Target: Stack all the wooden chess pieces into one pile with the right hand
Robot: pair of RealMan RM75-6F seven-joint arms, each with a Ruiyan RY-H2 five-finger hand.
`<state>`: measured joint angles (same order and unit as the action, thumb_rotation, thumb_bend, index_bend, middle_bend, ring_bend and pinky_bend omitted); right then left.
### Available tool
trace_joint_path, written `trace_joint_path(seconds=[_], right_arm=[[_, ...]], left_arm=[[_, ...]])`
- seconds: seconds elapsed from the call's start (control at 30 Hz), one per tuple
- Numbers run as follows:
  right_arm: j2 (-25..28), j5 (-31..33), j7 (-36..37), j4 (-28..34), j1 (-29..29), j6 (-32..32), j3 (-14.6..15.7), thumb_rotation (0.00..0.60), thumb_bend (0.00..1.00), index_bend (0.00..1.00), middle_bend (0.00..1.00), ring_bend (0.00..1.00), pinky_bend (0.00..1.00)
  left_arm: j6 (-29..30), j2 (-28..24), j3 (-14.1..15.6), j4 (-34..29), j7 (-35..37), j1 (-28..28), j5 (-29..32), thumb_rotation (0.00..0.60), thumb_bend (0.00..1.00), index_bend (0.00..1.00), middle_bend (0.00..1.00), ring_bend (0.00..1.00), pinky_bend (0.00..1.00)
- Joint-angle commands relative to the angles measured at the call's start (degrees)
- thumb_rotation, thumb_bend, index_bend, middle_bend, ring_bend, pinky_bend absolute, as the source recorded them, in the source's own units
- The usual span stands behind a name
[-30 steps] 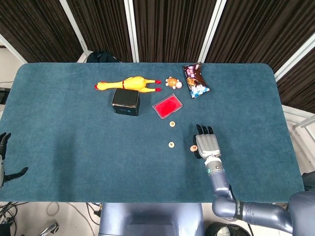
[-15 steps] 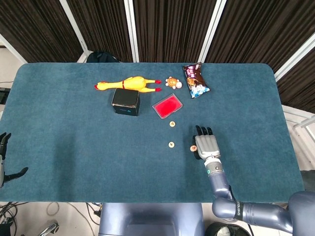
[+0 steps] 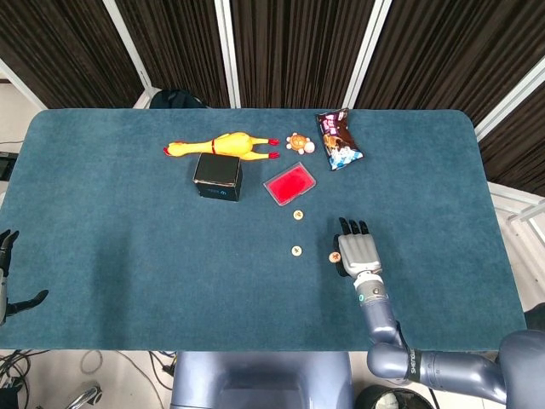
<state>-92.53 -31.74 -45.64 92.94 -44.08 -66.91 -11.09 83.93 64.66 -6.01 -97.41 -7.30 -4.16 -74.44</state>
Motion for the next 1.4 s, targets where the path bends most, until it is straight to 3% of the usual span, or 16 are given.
trace_joint_path(seconds=[0.03, 0.27, 0.43, 0.87, 1.1, 1.4], right_arm=[[0.26, -0.34, -0.2, 1.11, -0.15, -0.42, -0.02, 0.6, 0.42, 0.43, 0.0, 0.0, 0.0], [-0.14, -0.4, -2.59, 4.75, -1.76, -2.37, -0.88, 0.6, 0.42, 0.39, 0.0, 0.0, 0.0], [-2.53, 0.91, -4.11, 3.88, -3.98, -3.01, -2.84, 0.6, 0.42, 0.37, 0.0, 0.0, 0.0], [-9.31, 6.11, -8.35, -6.55, -10.15, -2.91, -7.57, 0.6, 0.42, 0.34, 0.0, 0.0, 0.0], [-13.52, 10.69, -11.3, -15.91, -14.75, -2.23, -12.02, 0.6, 0.42, 0.34, 0.0, 0.0, 0.0], [-17.54, 14.26, -13.38, -26.48, -18.55, 0.55, -15.05, 0.6, 0.42, 0.34, 0.0, 0.0, 0.0]], left_arm=[[-0.01, -0.01, 0.01, -0.08, -0.03, 0.02, 0.06, 0.6, 0.01, 0.04, 0.01, 0.0, 0.15], [0.03, -0.05, -0.1, -0.19, 0.2, 0.05, 0.19, 0.6, 0.01, 0.04, 0.01, 0.0, 0.15], [-0.06, -0.15, -0.07, -0.32, 0.4, 0.04, 0.13, 0.6, 0.01, 0.04, 0.01, 0.0, 0.15], [-0.09, -0.31, -0.32, -0.47, 1.21, 0.12, 0.5, 0.6, 0.01, 0.04, 0.01, 0.0, 0.15], [-0.25, -0.34, -0.4, -0.55, 1.66, 0.09, 0.63, 0.6, 0.01, 0.04, 0.02, 0.0, 0.15], [-0.37, -0.46, -0.67, -0.63, 2.21, 0.12, 1.15, 0.6, 0.01, 0.04, 0.01, 0.0, 0.15]])
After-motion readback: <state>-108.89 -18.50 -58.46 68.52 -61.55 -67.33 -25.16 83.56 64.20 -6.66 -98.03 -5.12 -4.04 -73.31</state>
